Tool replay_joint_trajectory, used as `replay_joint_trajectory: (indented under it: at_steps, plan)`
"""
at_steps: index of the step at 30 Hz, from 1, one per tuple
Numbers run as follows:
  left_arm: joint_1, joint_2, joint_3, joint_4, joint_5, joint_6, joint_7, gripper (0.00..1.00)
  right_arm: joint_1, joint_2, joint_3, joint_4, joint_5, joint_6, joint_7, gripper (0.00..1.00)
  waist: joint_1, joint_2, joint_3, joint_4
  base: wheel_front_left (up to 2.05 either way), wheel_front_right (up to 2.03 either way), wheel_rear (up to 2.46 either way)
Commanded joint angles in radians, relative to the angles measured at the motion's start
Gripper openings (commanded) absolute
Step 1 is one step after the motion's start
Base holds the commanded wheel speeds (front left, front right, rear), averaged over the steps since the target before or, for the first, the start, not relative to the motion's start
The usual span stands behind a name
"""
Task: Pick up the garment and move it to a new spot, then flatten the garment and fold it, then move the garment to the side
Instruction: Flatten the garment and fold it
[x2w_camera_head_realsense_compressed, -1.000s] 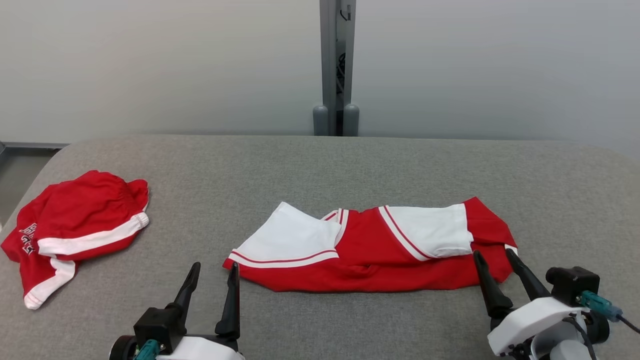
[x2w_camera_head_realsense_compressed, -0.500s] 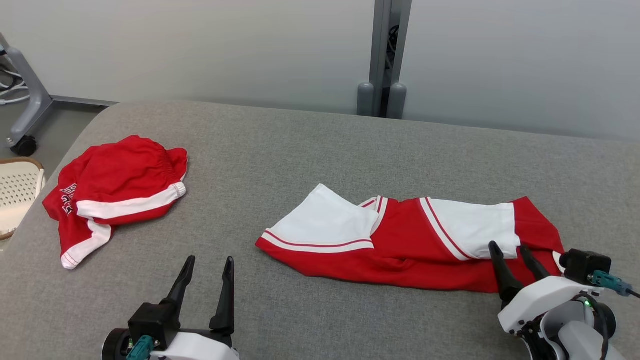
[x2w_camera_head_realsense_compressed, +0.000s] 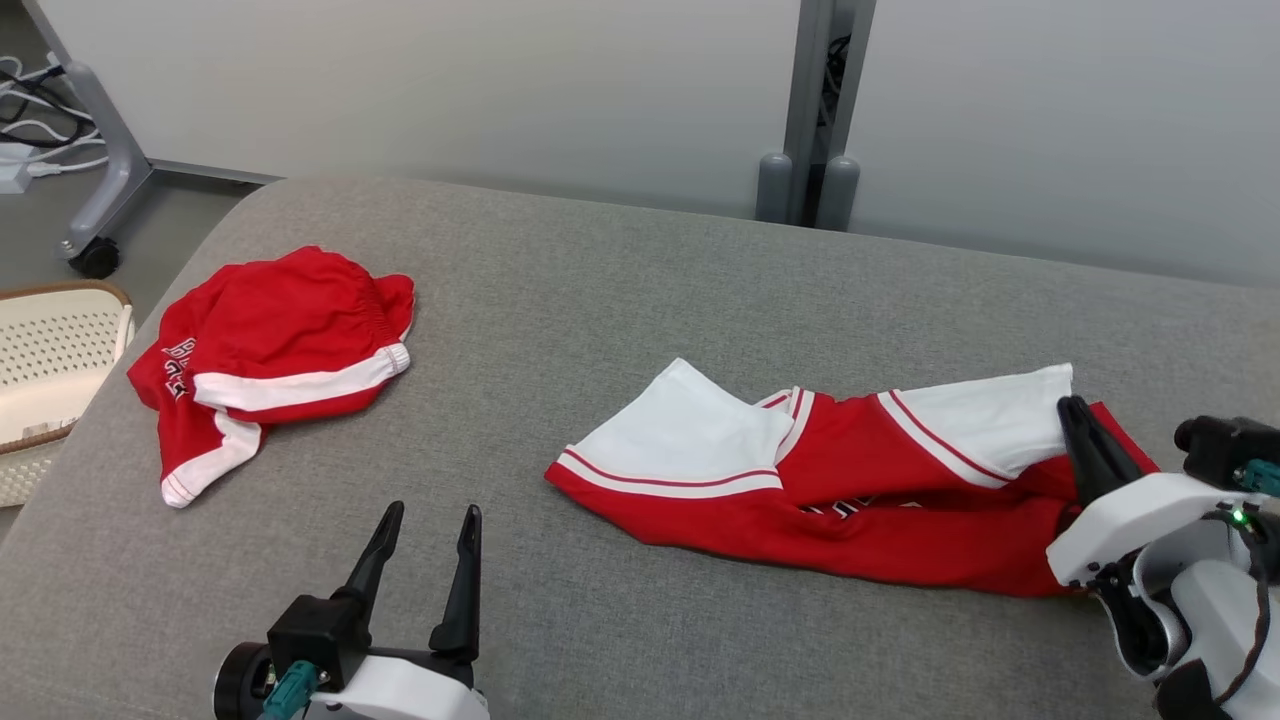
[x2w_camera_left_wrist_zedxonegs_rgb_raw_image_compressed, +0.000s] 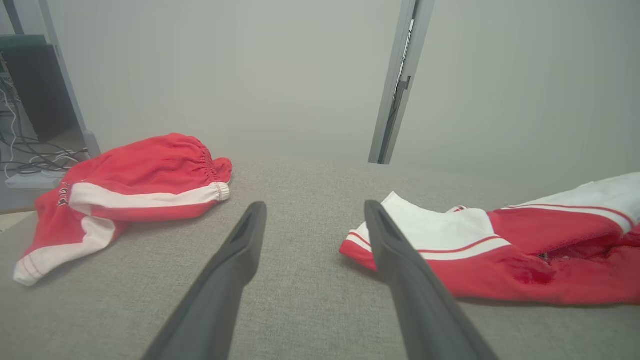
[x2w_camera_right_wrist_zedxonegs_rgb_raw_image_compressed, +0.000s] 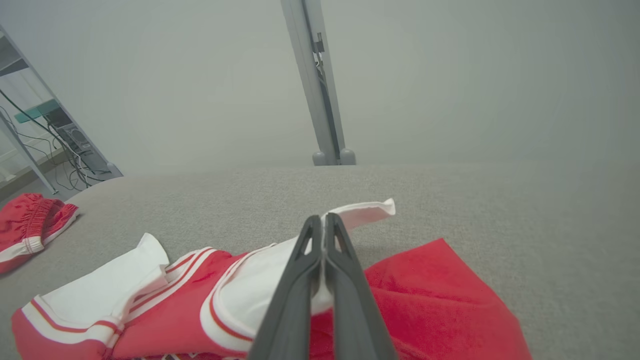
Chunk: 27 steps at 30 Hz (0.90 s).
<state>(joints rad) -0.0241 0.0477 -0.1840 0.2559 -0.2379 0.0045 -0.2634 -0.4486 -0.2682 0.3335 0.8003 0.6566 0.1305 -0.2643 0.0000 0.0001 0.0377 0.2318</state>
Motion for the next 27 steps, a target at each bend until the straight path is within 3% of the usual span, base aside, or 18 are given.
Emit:
replay_joint_trajectory:
  at_steps: [1, 6, 13, 21, 22, 27]
  plan:
    - [0.001, 0.005, -0.005, -0.004, -0.007, 0.006, -0.001, 1.0, -0.036, -0.019, 0.011, -0.004, -0.021, 0.0, -0.001, 0.0, 0.0, -0.0001, 0.003, 0.015, 0.0, 0.0, 0.0]
    - [-0.007, 0.004, -0.027, -0.006, -0.02, 0.008, -0.001, 1.0, -0.152, -0.087, 0.053, 0.018, -0.096, 0.0, -0.001, 0.0, 0.0, -0.0001, 0.032, 0.042, 0.0, 0.0, 0.0]
    - [-0.044, 0.004, -0.07, -0.015, -0.056, 0.02, -0.001, 1.0, -0.445, -0.158, 0.042, 0.127, -0.168, 0.0, -0.001, 0.0, 0.0, -0.0001, 0.108, 0.118, 0.0, 0.0, 0.0]
    - [-0.081, 0.004, -0.105, -0.025, -0.099, 0.037, -0.001, 1.0, -0.658, -0.131, 0.071, 0.256, -0.285, 0.0, -0.001, 0.0, 0.0, -0.0001, 0.18, 0.189, 0.0, 0.0, 0.0]
    - [-0.081, 0.004, -0.107, -0.026, -0.101, 0.04, -0.001, 1.0, -0.666, -0.127, 0.083, 0.276, -0.306, 0.0, -0.001, 1.0, 0.0, -0.0001, 0.184, 0.192, 0.0, 0.0, 0.0]
    - [-0.088, 0.004, -0.109, -0.026, -0.111, 0.05, -0.001, 1.0, -0.688, -0.082, 0.128, 0.405, -0.345, 0.0, 0.003, 1.0, 0.0, -0.0001, 0.186, 0.187, 0.0, 0.0, 0.0]
